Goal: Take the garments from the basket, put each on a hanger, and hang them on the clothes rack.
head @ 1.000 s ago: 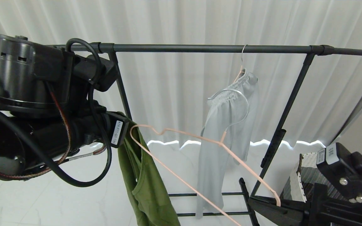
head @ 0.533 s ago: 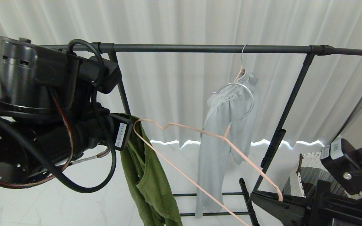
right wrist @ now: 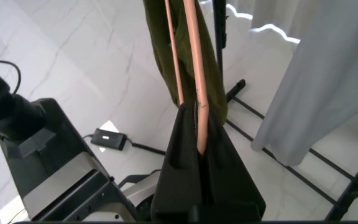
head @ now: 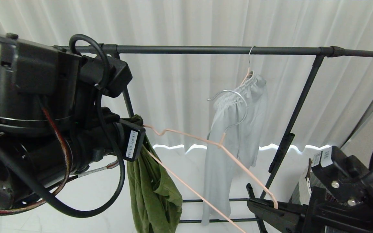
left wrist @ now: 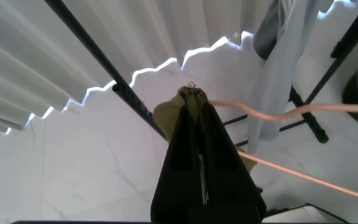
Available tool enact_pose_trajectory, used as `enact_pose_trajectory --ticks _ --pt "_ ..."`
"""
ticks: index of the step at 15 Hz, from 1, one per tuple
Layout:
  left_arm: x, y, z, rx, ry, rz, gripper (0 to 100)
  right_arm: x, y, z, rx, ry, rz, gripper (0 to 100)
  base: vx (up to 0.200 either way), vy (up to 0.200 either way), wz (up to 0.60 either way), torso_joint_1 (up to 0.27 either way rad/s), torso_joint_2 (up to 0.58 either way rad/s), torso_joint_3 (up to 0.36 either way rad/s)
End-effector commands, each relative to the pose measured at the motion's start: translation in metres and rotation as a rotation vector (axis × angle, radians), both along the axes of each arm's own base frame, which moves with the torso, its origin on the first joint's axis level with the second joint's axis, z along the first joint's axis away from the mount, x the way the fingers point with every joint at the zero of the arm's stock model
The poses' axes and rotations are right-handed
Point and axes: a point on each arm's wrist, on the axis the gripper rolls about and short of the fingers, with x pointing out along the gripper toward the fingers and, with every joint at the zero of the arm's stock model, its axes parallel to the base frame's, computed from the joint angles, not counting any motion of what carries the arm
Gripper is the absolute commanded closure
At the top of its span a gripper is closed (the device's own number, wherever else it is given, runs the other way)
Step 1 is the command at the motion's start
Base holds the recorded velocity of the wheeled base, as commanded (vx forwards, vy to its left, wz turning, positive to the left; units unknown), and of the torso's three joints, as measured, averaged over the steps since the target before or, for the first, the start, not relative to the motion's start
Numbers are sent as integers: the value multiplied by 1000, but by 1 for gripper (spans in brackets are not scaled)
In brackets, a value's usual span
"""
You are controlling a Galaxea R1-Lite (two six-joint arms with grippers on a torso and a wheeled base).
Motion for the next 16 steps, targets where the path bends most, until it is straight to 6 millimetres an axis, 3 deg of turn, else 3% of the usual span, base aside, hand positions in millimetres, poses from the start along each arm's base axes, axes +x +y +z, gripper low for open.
enact_pose_trajectory --ticks 1,8,16 --pt "-4 4 1 15 -10 -7 100 -2 -1 -3 -13 10 21 100 0 0 0 0 0 0" --pt "-6 18 -12 140 4 -11 100 -16 -35 5 -9 23 61 100 0 0 0 0 0 0" --pt "-9 13 -11 177 3 -130 100 -20 -35 6 -3 35 121 100 0 0 0 0 0 0"
